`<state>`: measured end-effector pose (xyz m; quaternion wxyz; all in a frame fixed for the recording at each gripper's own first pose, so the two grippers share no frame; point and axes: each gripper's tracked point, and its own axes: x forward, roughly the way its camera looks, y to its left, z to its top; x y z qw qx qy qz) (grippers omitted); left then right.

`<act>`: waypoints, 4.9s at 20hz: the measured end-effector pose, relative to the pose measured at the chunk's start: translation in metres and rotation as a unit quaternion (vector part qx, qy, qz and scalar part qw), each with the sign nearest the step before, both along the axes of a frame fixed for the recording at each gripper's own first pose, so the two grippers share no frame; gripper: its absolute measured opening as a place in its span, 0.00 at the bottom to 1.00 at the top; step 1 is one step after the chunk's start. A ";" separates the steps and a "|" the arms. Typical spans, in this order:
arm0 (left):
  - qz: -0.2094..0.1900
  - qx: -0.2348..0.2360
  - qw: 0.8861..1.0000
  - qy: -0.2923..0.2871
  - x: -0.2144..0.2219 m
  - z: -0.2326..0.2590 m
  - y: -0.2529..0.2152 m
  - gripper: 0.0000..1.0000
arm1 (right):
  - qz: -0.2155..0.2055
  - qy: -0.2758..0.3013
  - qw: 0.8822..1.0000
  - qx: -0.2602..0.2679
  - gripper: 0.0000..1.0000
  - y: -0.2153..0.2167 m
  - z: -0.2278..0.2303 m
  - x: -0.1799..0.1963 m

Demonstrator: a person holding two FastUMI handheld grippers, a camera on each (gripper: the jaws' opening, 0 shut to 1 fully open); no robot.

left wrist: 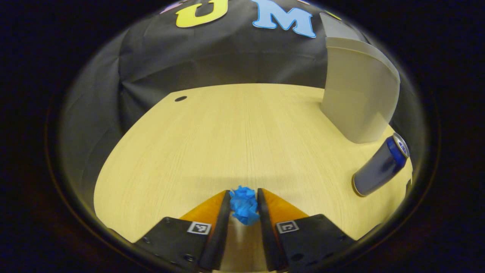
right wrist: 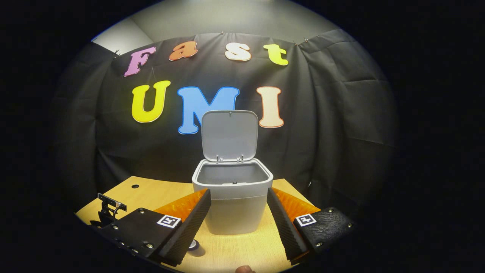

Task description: Press the lid of the desktop garbage bin to open it, pick up the crumpled paper on the desktop and throw it into the bin, then pick up the pop can on the desktop and drop it into the bin, and finally close the garbage bin lid.

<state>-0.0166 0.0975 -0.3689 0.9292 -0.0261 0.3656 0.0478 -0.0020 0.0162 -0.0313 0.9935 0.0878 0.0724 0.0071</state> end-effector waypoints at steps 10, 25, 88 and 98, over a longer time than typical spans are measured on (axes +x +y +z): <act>-0.002 0.027 0.999 -0.035 0.014 0.041 -0.001 0.30 | -0.002 -0.012 1.000 -0.012 0.95 -0.018 -0.003 0.010; -0.014 0.001 0.981 -0.191 0.077 0.234 -0.056 0.31 | 0.002 -0.033 0.999 -0.042 0.95 -0.031 0.002 0.022; -0.119 -0.037 0.933 -0.339 0.105 0.355 -0.156 0.99 | 0.089 -0.014 0.996 -0.023 0.95 0.027 -0.029 0.023; -0.071 -0.021 0.941 -0.331 0.056 0.345 -0.089 0.98 | 0.164 0.039 0.986 -0.019 0.95 0.100 -0.070 0.018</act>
